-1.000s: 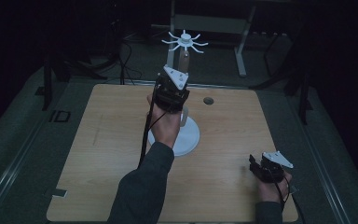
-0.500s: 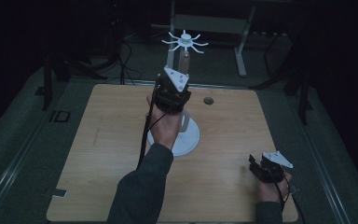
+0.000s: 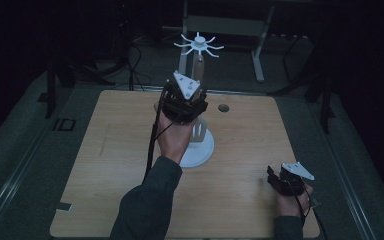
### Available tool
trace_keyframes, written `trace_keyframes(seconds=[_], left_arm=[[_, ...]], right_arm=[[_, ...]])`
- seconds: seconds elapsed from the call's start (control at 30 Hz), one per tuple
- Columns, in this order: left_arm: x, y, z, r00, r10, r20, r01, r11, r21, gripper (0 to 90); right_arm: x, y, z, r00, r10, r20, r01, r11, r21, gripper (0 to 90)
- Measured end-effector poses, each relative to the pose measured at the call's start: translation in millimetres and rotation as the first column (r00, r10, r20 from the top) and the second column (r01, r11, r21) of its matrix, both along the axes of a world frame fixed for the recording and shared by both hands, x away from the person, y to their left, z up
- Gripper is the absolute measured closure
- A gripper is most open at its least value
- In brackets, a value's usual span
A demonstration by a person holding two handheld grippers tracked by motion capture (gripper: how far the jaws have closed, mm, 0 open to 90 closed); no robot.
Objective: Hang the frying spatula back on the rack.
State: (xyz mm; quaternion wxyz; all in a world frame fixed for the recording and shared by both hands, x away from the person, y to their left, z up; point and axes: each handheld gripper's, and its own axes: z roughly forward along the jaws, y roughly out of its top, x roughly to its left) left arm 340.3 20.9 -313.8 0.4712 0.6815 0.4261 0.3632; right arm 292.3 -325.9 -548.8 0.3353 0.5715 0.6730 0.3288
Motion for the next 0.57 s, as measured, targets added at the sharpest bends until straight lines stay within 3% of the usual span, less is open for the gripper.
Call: trace_keyframes(seconds=[0.2, 0.27, 0.47, 0.57], left_arm=[[-4.2, 4.3, -1.9, 0.9987, -0.05, -0.004, 0.05, 0.9987, 0.006, 48.5], [-4.9, 6.7, -3.7, 0.9963, -0.085, -0.012, 0.085, 0.9964, 0.003, 47.8], [-9.7, 14.8, -8.6, 0.9917, -0.124, -0.032, 0.124, 0.9923, -0.007, 47.1], [-15.8, 21.1, -14.6, 0.9819, -0.178, -0.065, 0.176, 0.9838, -0.032, 46.2]], right_arm=[[0.1, 0.2, -0.2, 1.0, 0.001, 0.0, -0.001, 1.0, -0.001, 46.7], [0.1, 0.1, -0.2, 1.0, 0.002, -0.001, -0.002, 1.0, -0.001, 46.6], [0.6, -0.2, -0.8, 1.0, 0.001, -0.004, -0.001, 1.0, 0.001, 46.6], [0.8, 0.3, -1.1, 0.9999, 0.003, -0.01, -0.003, 1.0, 0.0, 46.4]])
